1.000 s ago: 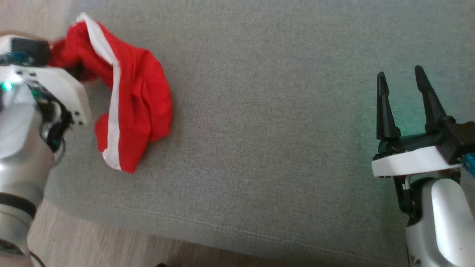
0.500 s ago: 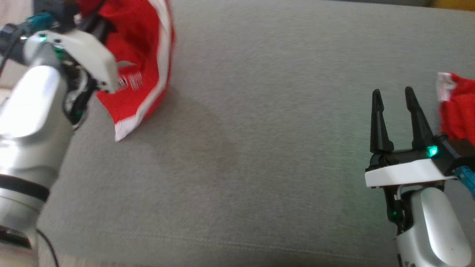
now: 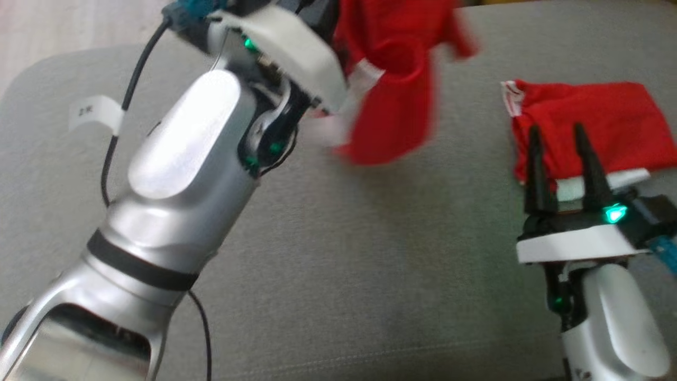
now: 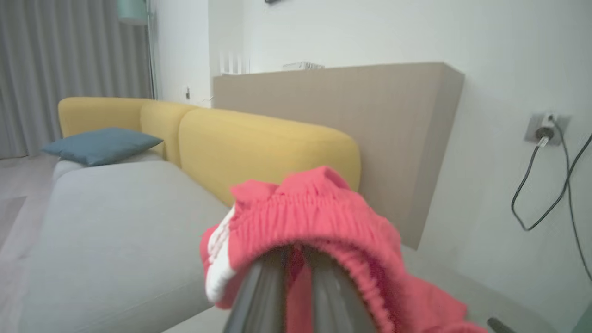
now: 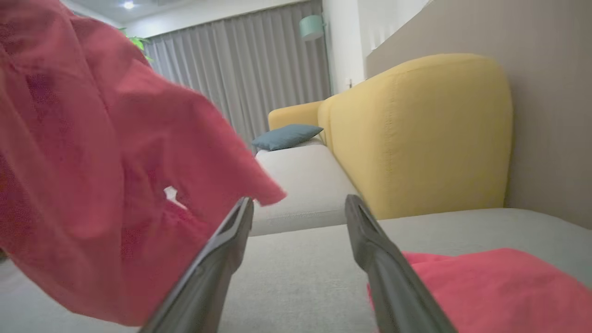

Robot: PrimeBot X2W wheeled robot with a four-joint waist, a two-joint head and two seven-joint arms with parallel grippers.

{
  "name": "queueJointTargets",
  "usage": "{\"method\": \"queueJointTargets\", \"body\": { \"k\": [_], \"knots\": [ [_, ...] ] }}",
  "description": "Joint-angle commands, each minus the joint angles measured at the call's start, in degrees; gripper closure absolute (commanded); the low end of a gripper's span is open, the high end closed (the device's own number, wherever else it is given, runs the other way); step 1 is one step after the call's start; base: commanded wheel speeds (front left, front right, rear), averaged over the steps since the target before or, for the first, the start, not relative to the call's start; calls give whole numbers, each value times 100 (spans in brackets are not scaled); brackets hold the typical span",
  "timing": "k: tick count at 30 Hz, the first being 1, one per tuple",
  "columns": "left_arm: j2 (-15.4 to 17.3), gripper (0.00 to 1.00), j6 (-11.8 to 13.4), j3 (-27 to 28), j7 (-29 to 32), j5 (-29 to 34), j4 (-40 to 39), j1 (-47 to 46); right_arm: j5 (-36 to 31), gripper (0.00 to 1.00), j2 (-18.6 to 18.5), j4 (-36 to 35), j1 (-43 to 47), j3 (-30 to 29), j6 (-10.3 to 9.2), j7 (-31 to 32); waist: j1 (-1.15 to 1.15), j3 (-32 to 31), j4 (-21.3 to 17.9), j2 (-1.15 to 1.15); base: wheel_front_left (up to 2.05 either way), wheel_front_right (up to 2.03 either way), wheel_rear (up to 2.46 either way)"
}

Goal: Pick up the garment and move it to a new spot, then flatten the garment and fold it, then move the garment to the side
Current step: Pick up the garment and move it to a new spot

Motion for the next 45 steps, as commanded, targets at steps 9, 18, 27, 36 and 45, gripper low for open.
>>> {"method": "queueJointTargets", "body": {
  "k": [9, 18, 27, 36, 45],
  "knots": [
    [589, 100, 207, 161, -235, 192, 201, 148, 39, 0, -5, -722, -233, -195, 37, -61, 0, 378, -249, 0, 0, 0, 0],
    [1367, 100, 27, -64, -821, 511, 1531, 967, -193, 0, -5, -730, -261, -169, 37, -62, 0, 724, -132, 0, 0, 0, 0],
    [1300, 0, 98, -26, -1186, 681, 2603, 933, -345, 0, -5, -508, -290, -44, 37, -62, 0, 722, 63, 0, 0, 0, 0],
    [1412, 0, 193, 609, -1233, 724, 2330, 995, -272, 0, -5, -332, -183, 212, 37, -62, 0, 447, 167, 0, 0, 0, 0],
    [1532, 0, 379, 1402, -1235, 866, 1184, 1823, -170, 0, -5, -202, 88, 332, 37, -62, 0, 34, 431, 0, 0, 0, 0]
  ]
}}
